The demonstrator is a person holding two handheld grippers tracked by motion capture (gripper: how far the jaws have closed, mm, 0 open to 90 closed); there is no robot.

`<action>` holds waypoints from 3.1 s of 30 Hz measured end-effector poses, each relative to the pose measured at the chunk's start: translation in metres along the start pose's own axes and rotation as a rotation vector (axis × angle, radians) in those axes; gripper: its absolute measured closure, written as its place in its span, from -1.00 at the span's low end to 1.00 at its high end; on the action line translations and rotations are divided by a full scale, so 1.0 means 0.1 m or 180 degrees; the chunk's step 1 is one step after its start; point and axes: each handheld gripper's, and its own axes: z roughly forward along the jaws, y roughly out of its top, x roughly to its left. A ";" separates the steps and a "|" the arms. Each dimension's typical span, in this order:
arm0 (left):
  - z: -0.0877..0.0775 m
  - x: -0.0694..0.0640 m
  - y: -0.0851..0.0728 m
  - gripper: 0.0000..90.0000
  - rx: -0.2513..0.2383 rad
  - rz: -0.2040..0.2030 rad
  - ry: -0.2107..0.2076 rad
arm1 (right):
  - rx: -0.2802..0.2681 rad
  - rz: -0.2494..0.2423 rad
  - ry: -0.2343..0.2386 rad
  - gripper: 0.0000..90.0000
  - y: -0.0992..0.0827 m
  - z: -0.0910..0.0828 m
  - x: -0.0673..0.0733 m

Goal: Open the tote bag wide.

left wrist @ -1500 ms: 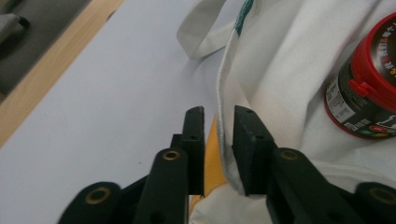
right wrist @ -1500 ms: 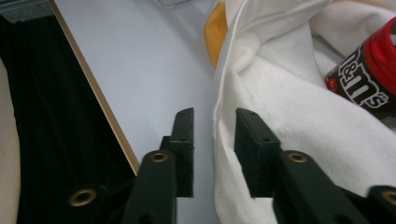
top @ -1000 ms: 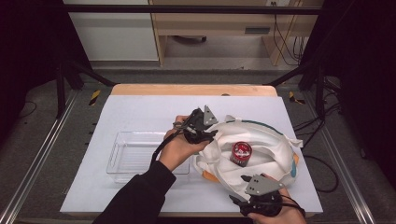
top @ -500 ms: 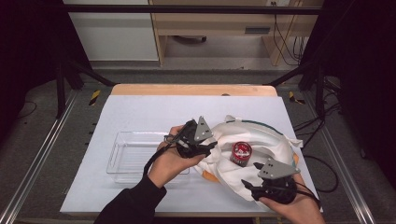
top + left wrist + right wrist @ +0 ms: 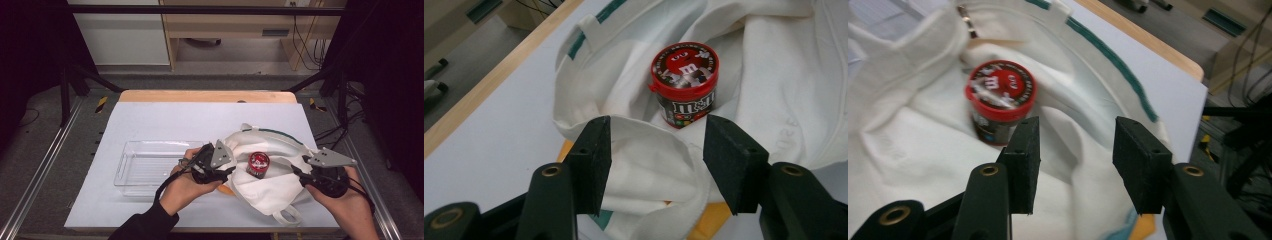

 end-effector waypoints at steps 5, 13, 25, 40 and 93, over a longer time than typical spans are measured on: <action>0.09 -0.09 -0.06 -0.01 0.0060 0.0007 -0.0034 | 0.0124 0.0064 -0.0146 0.16 -0.08 0.06 -0.11; 0.22 -0.19 -0.11 -0.06 0.0139 0.0008 -0.0069 | 0.0230 0.0283 -0.0234 -0.11 -0.29 0.16 -0.25; 0.37 -0.25 -0.20 0.15 0.0269 -0.0023 -0.0169 | 0.0360 0.0255 -0.0127 -0.11 -0.37 0.39 -0.18; 0.38 -0.23 -0.21 0.65 0.0255 -0.0020 -0.0118 | 0.0681 0.0102 -0.0186 0.13 -0.42 0.71 -0.09; 0.26 -0.28 -0.37 0.79 0.0393 0.0113 -0.0053 | 0.0348 0.0680 -0.0055 0.53 -0.61 0.67 -0.52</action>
